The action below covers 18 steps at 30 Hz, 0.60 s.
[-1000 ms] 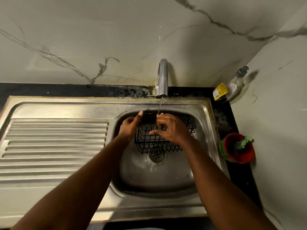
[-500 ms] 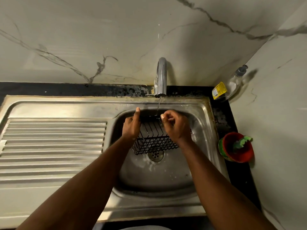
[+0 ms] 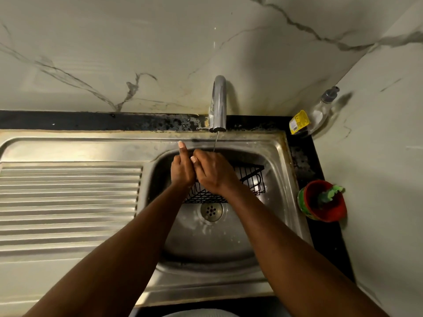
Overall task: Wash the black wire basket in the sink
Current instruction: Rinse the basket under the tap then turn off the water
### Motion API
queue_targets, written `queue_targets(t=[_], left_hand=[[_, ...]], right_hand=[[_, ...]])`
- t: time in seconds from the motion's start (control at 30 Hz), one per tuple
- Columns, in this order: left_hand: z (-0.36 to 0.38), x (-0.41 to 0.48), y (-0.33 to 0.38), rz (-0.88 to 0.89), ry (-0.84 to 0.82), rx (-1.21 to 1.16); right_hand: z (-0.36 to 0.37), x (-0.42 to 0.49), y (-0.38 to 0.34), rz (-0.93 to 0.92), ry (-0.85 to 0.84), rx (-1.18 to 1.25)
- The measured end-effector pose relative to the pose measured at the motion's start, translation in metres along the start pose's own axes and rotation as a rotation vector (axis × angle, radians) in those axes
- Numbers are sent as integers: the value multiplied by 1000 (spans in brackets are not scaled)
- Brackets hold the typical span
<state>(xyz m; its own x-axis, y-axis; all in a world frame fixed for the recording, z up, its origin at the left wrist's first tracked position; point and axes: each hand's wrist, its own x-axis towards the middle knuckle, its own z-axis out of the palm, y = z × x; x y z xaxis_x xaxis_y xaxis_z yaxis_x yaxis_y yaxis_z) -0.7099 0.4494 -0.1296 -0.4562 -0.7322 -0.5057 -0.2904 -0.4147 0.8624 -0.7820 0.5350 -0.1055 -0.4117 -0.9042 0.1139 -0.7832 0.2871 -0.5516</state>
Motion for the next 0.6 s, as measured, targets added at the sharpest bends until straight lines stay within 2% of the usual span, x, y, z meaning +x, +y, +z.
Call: queue_targets(t=[0.17, 0.33, 0.47, 0.6], left_hand=[[-7, 7, 6, 93, 10, 149], [-29, 13, 14, -26, 89, 44], [-46, 27, 0, -32, 107, 72], [-42, 9, 10, -52, 133, 5]], right_hand=[[-10, 12, 15, -11, -107, 50], [-20, -6, 72, 270, -23, -52], [-25, -25, 106, 330, -70, -58], [-25, -6, 80, 293, 36, -195]])
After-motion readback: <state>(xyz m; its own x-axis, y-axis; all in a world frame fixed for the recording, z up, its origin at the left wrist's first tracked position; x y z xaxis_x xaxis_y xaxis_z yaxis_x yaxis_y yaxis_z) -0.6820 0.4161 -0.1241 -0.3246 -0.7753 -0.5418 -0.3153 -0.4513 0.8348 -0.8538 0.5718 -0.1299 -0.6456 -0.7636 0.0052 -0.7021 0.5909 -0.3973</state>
